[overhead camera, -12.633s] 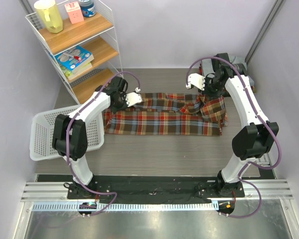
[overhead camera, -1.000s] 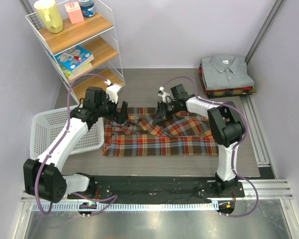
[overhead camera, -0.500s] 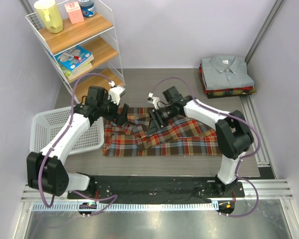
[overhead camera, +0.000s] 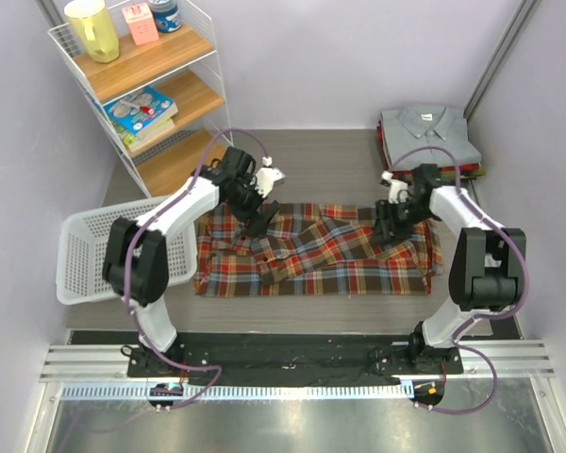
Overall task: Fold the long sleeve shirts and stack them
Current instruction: Fold the shirt
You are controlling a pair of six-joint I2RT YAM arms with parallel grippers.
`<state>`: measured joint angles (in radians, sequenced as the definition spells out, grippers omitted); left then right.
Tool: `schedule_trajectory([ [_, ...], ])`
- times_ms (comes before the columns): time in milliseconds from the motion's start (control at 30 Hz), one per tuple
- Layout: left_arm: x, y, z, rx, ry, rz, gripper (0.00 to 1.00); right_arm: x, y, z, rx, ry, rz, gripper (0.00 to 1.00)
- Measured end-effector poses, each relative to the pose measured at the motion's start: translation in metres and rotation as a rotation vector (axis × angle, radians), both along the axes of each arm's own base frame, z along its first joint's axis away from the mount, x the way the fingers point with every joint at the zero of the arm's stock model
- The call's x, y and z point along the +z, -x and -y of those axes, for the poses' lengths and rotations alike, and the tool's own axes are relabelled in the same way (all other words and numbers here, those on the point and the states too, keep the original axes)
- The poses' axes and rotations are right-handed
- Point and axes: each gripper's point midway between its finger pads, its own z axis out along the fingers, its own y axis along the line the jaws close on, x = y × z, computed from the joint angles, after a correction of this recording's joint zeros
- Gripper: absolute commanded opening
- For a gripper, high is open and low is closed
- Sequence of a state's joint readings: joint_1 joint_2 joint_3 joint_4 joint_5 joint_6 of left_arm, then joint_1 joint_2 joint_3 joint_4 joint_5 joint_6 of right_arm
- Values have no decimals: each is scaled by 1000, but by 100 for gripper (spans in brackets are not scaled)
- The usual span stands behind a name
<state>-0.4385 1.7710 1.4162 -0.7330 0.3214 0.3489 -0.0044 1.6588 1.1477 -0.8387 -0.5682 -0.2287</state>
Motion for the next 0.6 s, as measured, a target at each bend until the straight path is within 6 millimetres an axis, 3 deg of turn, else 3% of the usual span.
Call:
schedule_trajectory([
  [100,-22,-13,-1,8,-61,-24,100,-9,10,36,-64,87,-24,50],
  [167,-34,-16,-5,8,-105,-37,100,-12,13,46,-71,134,-25,50],
  [400,-72,-19,-25,8,-264,-70,100,-34,16,61,-72,238,-63,50],
  [533,-90,1,-36,-9,-315,-109,100,-58,14,69,-72,279,-113,50],
  [600,-89,11,-39,-18,-319,-100,100,-58,9,69,-69,283,-128,50],
])
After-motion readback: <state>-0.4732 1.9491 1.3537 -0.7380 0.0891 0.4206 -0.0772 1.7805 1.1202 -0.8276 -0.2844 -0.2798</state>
